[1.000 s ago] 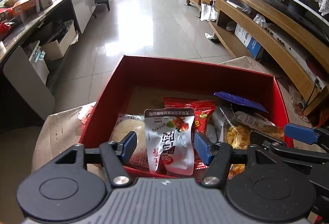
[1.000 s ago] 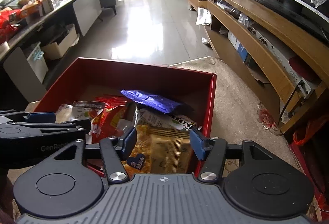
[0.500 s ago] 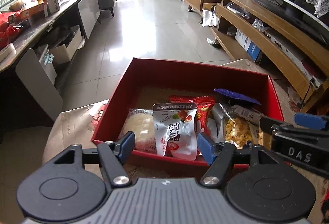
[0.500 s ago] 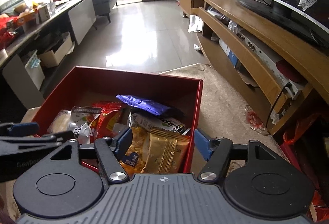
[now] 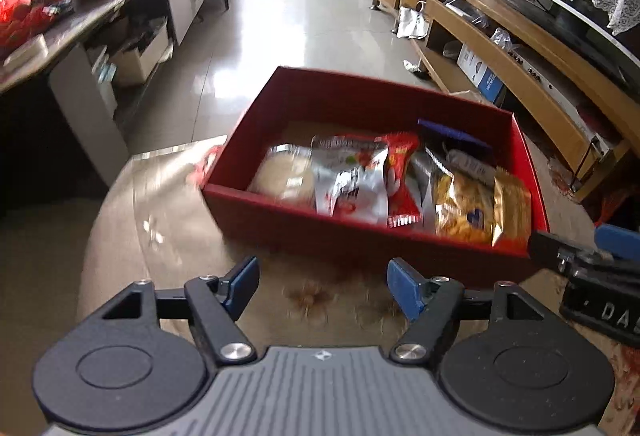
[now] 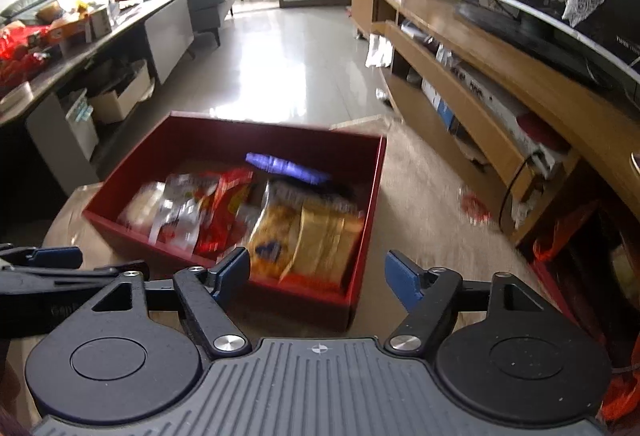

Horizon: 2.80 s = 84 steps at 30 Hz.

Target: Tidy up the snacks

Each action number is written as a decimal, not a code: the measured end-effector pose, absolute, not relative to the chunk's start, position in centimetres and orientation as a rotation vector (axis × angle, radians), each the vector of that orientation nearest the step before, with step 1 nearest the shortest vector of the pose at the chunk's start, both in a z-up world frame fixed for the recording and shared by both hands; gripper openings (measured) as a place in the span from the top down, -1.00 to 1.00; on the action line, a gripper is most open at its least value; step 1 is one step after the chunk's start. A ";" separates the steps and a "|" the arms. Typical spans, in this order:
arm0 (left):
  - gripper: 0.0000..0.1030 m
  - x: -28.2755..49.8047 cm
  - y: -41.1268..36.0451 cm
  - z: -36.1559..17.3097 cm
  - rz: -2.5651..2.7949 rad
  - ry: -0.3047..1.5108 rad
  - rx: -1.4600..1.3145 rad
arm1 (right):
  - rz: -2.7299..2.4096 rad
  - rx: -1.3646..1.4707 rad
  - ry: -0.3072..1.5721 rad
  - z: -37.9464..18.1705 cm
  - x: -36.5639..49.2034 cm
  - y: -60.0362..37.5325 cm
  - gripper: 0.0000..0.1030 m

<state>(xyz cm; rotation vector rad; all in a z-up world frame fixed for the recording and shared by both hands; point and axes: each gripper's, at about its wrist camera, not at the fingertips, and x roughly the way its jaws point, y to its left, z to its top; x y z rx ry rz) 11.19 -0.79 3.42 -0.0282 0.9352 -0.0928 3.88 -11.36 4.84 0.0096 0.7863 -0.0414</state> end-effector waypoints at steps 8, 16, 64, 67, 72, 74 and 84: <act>-0.59 7.2 -0.4 2.8 -0.088 0.936 -0.025 | -0.037 0.036 0.827 3.9 1.1 -11.1 -0.56; -0.63 4.4 -0.3 1.9 -0.103 0.958 -0.008 | -0.042 0.035 0.856 2.9 -1.7 -10.5 -0.58; -0.72 -2.9 -0.1 0.5 -0.133 1.000 -0.020 | -0.037 0.046 0.895 1.4 -9.4 -9.5 -0.60; -0.73 -2.9 -0.1 0.5 -0.136 0.994 -0.018 | -0.036 0.050 0.896 1.3 -9.4 -9.5 -0.62; -0.73 -2.9 -0.2 0.5 -0.132 0.989 -0.012 | -0.036 0.049 0.901 1.3 -9.3 -9.5 -0.62; -0.73 -3.0 -0.1 0.6 -0.132 0.987 -0.017 | -0.035 0.052 0.900 1.3 -9.3 -9.6 -0.62; -0.79 -2.7 -0.3 0.6 -0.108 0.995 -0.009 | -0.034 0.067 0.896 1.3 -9.2 -9.8 -0.62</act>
